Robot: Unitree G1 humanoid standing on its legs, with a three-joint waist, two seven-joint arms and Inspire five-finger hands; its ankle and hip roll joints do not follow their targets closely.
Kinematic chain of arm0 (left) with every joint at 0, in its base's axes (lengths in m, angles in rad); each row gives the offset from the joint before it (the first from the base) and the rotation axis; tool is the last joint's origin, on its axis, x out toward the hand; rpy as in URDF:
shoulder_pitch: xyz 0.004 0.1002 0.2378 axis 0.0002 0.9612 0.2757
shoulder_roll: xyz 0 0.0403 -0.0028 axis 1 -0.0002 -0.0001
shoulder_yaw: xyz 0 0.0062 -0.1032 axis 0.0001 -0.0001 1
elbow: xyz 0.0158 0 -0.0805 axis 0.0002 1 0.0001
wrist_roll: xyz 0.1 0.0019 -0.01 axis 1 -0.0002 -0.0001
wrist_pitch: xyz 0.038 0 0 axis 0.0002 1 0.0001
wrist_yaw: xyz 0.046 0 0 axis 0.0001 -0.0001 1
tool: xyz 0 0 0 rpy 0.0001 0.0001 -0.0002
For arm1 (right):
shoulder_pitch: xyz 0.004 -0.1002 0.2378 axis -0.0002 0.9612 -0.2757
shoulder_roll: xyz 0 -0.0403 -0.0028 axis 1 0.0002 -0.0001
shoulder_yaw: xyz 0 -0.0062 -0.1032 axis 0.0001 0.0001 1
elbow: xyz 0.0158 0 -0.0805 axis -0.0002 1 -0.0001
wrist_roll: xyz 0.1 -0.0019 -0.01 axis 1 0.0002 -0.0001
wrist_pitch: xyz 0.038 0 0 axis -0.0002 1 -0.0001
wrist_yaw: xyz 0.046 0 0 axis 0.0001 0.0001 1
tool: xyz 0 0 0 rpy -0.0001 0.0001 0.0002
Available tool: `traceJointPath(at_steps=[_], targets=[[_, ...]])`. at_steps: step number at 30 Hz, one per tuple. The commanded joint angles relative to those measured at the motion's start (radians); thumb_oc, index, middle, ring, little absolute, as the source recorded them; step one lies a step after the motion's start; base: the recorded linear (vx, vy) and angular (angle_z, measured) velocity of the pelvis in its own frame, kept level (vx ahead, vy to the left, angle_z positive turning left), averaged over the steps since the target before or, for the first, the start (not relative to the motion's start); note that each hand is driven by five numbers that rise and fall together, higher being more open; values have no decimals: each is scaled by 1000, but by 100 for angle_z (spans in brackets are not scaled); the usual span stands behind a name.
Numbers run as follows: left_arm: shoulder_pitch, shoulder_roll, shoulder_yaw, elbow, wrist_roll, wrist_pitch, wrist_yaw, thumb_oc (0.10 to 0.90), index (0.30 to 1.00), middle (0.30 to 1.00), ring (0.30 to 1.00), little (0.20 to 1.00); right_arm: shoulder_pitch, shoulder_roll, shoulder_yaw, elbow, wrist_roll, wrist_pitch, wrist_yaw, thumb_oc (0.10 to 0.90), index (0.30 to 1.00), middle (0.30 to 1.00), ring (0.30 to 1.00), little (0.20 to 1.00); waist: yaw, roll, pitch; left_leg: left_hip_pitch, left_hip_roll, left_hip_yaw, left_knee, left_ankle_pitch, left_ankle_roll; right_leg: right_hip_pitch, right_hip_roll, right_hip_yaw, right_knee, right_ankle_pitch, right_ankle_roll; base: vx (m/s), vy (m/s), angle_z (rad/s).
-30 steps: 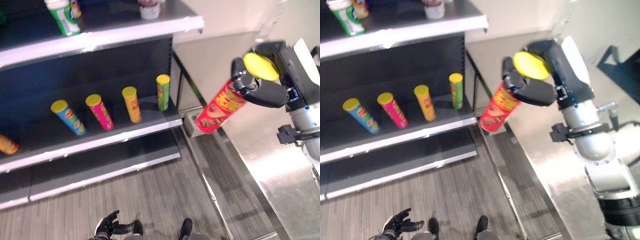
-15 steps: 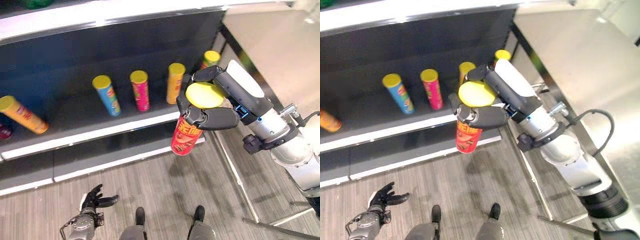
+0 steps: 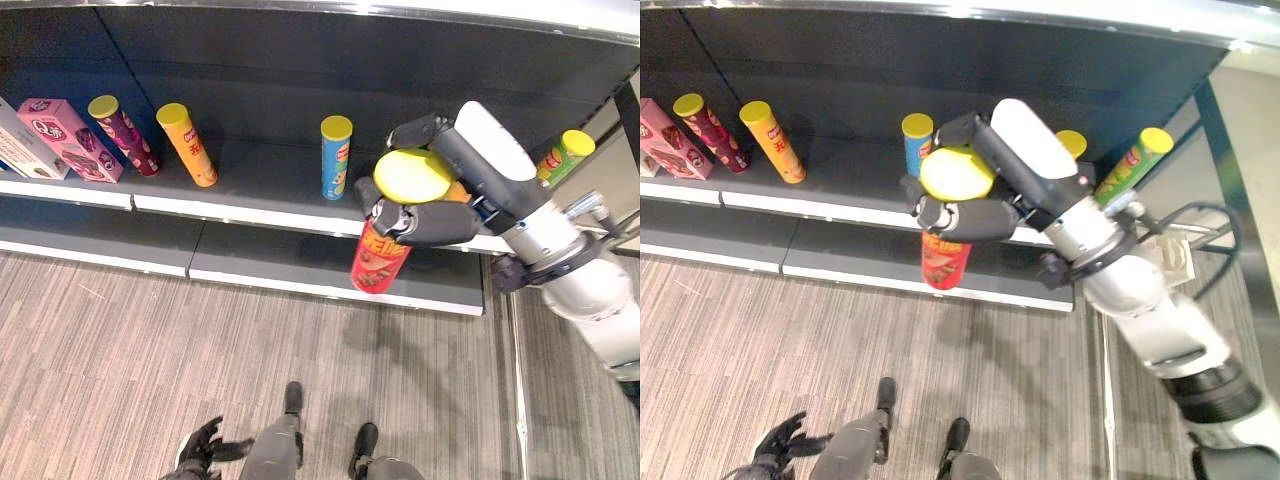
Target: Put the goods on the table back onto the shelves and tidy them up.
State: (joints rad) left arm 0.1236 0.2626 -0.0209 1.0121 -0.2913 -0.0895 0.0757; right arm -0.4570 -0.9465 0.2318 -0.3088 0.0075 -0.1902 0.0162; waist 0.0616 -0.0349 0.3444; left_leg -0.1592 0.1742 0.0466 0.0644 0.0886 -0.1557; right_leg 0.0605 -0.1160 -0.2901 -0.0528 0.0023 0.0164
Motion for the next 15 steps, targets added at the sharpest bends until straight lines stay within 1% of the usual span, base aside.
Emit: traceJointPath(at_steps=[1, 2, 3, 4, 5, 6, 7, 8, 10, 11, 12, 13, 14, 15], targets=[[-8, 74, 4, -85, 29, -41, 15, 800, 900, 900, 900, 900, -26, -10, -77, -34, 9, -42, -67, 400, 300, 300, 300, 300, -42, 4, -83, 20, 69, -60, 23, -63, -8, -33, -31, 88, 37, -123, 113, 121, 328, -3], [-8, 75, -1, -87, 30, -40, 20, 800, 900, 900, 900, 900, -22, -1, -74, -24, 4, -38, -73, 400, 300, 300, 300, 300, -43, 16, -89, 28, 75, -91, 7, -56, -20, -30, -41, 93, 39, -124, 123, 114, 290, 3], [-11, 75, -9, -93, 33, -43, 20, 800, 900, 900, 900, 900, -10, 2, -82, -20, 1, -38, -67, 400, 300, 300, 300, 300, -52, 34, -98, 47, 74, -106, -24, -59, -32, -19, -57, 93, 42, -124, 134, 213, 546, -5], [-21, 81, -26, -99, 49, -42, 14, 800, 900, 900, 900, 900, 4, 6, -93, -10, -17, -30, -67, 400, 300, 300, 300, 300, -61, 55, -117, 77, 47, -102, -61, -82, -31, -9, -89, 89, 44, -106, 149, 164, 425, -19], [-21, 82, -27, -99, 49, -42, 15, 800, 900, 900, 900, 900, 5, 6, -95, -11, -17, -30, -67, 400, 300, 300, 300, 300, -61, 54, -116, 79, 45, -102, -61, -82, -30, -7, -91, 88, 43, -106, 150, 135, 416, -27], [-30, 88, -42, -111, 59, -42, 13, 800, 900, 900, 900, 900, 16, 15, -104, -2, -25, -21, -76, 400, 300, 300, 300, 300, -62, 56, -116, 76, 18, -99, -41, -96, -23, -4, -126, 83, 49, -87, 162, 84, 417, 2], [-42, 103, -63, -136, 70, -42, 7, 800, 900, 900, 900, 900, 11, 32, -100, 5, -41, -13, -82, 400, 300, 300, 300, 300, -60, 58, -118, 75, -30, -95, -30, -126, 6, -19, -173, 85, 70, -62, 174, 83, 418, 27], [-42, 104, -62, -136, 69, -42, 7, 800, 900, 900, 900, 900, 10, 32, -99, 6, -41, -14, -83, 400, 300, 300, 300, 300, -60, 56, -119, 75, -32, -93, -29, -127, 7, -21, -176, 87, 72, -63, 175, 74, 402, 36], [-51, 113, -54, -146, 69, -44, 15, 800, 900, 900, 900, 900, -21, 53, -80, 23, -64, -6, -94, 400, 300, 300, 300, 300, -53, 54, -116, 89, -71, -70, -35, -153, 39, -52, -225, 92, 102, -30, 187, 37, 339, 10], [-54, 121, -39, -129, 71, -43, 25, 800, 900, 900, 900, 900, -59, 78, -57, 39, -88, 0, -106, 400, 300, 300, 300, 300, -43, 52, -111, 90, -91, -36, -27, -164, 57, -86, -251, 87, 135, -6, 186, 20, 285, -15], [-54, 121, -38, -129, 71, -43, 25, 800, 900, 900, 900, 900, -59, 78, -57, 39, -88, 0, -106, 400, 300, 300, 300, 300, -43, 52, -112, 90, -91, -36, -27, -164, 57, -87, -251, 87, 135, -6, 186, -1, 315, -36], [-44, 129, -26, -121, 73, -38, 24, 800, 900, 900, 900, 900, -67, 79, -59, 54, -117, 3, -123, 400, 300, 300, 300, 300, -41, 57, -101, 90, -98, -27, -32, -165, 71, -125, -216, 113, 175, -10, 176, -24, 171, -30], [-42, 129, -22, -114, 73, -38, 24, 800, 900, 900, 900, 900, -72, 77, -61, 60, -128, 2, -129, 400, 300, 300, 300, 300, -38, 61, -93, 91, -101, -22, -33, -164, 74, -146, -187, 141, 186, -19, 174, -27, 213, -41], [-37, 128, -14, -96, 69, -41, 28, 800, 900, 900, 900, 900, -81, 76, -63, 67, -135, 2, -141, 400, 300, 300, 300, 300, -38, 66, -73, 96, -110, -24, -32, -167, 77, -168, -144, 169, 180, -27, 167, -19, 96, -24]])
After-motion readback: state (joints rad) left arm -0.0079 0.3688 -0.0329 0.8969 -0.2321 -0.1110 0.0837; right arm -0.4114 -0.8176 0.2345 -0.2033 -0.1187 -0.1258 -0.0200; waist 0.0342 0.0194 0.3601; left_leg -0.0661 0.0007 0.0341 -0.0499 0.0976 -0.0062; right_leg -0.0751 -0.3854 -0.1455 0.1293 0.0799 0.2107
